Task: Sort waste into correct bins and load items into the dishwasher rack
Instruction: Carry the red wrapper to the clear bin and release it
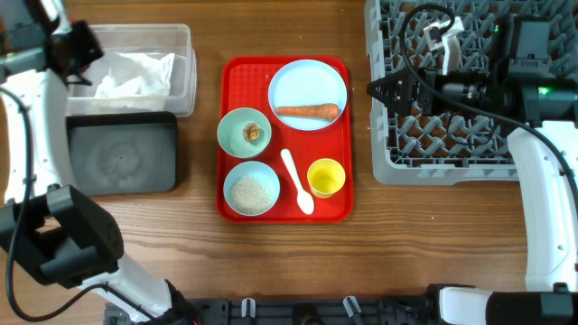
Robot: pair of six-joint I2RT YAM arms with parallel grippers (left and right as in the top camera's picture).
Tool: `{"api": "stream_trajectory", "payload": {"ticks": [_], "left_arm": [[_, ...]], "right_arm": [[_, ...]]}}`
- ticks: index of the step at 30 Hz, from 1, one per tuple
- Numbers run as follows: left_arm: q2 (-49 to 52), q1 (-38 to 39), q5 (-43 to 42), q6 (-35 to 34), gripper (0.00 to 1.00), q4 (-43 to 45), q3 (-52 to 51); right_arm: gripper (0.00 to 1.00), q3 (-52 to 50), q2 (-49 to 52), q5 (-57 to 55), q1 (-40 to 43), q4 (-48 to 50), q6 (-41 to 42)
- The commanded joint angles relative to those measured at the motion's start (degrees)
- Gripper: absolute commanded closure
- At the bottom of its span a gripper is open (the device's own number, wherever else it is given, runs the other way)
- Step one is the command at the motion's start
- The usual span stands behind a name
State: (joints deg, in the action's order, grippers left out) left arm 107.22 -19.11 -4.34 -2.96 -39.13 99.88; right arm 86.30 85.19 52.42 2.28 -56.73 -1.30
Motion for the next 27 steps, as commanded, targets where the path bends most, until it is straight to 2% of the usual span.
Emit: {"api": "stream_trajectory", "payload": {"ticks": [1,3,4,5,6,7,8,18,27], "left_arm": [[3.1,-2.3,-0.1,-0.5,0.96,-1.1,-0.6],[4.9,-2.5,-0.1,-0.5,0.96,-1.6,-0.6],[5.7,-2.5,-0.2,-0.5,0.88,-1.7,-0.6],[6.6,-2.4,-0.5,-0.5,0.71,-1.7,-0.6],[7.1,-2.2,-0.9,-0.5,0.47,-1.6,-0.6],[7.7,-1.9,-1.6,-0.5,0.19,-1.4,-0.6],[8.0,-1.7,-2.0,-0.5,0.0,-1.1,-0.6],[5.6,1.8,-2.3,-0.5,0.0,-0.1,-0.5],[-5.4,9.9,-2.8,-0.5,0.0,-6.7,-0.5]], "right_arm": [[0.0,1.0,0.2,-0.2,0.0,0.6,1.1],[0.0,1.0,0.2,-0.1,0.0,0.9,1.5],[0.0,1.0,0.2,-0.1,0.0,1.0,1.5],[0.0,1.0,0.2,-0.1,0.0,1.0,1.5],[0.0,1.0,0.2,-0.1,0.0,1.0,1.5],[0.0,1.0,0.2,-0.1,0.0,1.0,1.5],[0.0,1.0,0.2,-0.1,0.0,1.0,1.5],[0.0,1.0,0.2,-0.2,0.0,1.2,1.5],[0.0,1.0,0.2,-0.2,0.0,2.3,1.3]]}}
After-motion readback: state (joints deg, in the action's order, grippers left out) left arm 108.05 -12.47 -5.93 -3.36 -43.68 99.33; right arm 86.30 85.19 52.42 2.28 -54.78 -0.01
